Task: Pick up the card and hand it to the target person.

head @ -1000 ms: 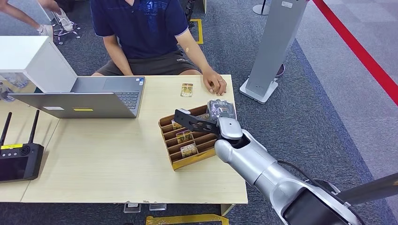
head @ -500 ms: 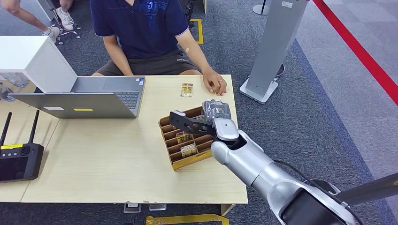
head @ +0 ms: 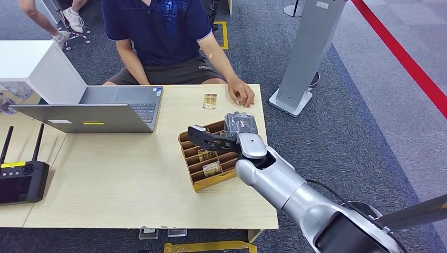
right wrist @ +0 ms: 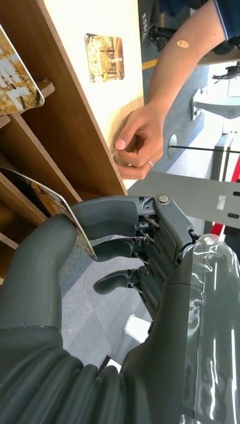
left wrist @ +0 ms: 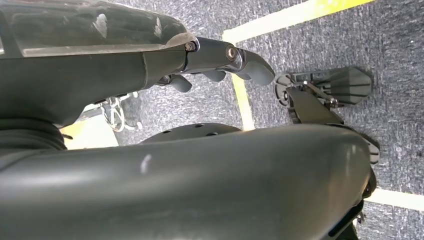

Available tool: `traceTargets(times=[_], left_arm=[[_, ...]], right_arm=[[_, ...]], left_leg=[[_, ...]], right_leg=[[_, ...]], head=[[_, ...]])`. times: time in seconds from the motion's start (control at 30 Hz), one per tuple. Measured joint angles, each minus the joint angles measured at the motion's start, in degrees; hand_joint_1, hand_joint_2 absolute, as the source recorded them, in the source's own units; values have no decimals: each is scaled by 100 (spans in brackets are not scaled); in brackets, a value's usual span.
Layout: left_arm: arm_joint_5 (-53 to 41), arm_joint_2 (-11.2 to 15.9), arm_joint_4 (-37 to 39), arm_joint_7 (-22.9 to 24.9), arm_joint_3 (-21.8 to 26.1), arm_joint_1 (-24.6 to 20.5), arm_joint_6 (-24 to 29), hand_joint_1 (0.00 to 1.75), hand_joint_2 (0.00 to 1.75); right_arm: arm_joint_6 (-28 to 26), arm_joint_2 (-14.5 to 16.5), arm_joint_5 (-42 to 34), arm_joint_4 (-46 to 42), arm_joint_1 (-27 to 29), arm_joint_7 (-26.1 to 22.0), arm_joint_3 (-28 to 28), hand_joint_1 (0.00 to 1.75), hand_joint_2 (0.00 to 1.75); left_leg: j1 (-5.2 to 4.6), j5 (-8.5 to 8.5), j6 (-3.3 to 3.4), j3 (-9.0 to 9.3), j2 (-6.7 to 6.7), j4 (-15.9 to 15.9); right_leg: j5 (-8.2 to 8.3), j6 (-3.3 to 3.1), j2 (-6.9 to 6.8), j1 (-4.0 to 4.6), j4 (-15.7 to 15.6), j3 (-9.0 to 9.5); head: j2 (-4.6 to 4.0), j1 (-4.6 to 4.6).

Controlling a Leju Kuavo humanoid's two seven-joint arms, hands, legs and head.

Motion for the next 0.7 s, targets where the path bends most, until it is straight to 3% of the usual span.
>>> traceTargets(times=[0.07, 0.2, 0.7], left_arm=[[-3, 0, 0, 0, 0, -2, -1, 0, 0], [-9, 0, 0, 13, 0, 0, -2, 0, 0], [-68, 0, 0, -36, -14, 2, -2, 0, 0]], right_arm=[[0, -7, -9, -7, 0, 2, 8, 135, 175], [0, -25, -22, -29, 0, 9, 21, 175, 175], [-14, -106, -3, -215, 35, 103, 21, 175, 175]], left_leg=[[0, 0, 0, 0, 0, 0], [0, 0, 0, 0, 0, 0], [0, 0, 0, 0, 0, 0]], right_leg=[[0, 0, 0, 0, 0, 0], [0, 0, 0, 0, 0, 0], [0, 0, 0, 0, 0, 0]], head=[[0, 0], [0, 0], [0, 0]])
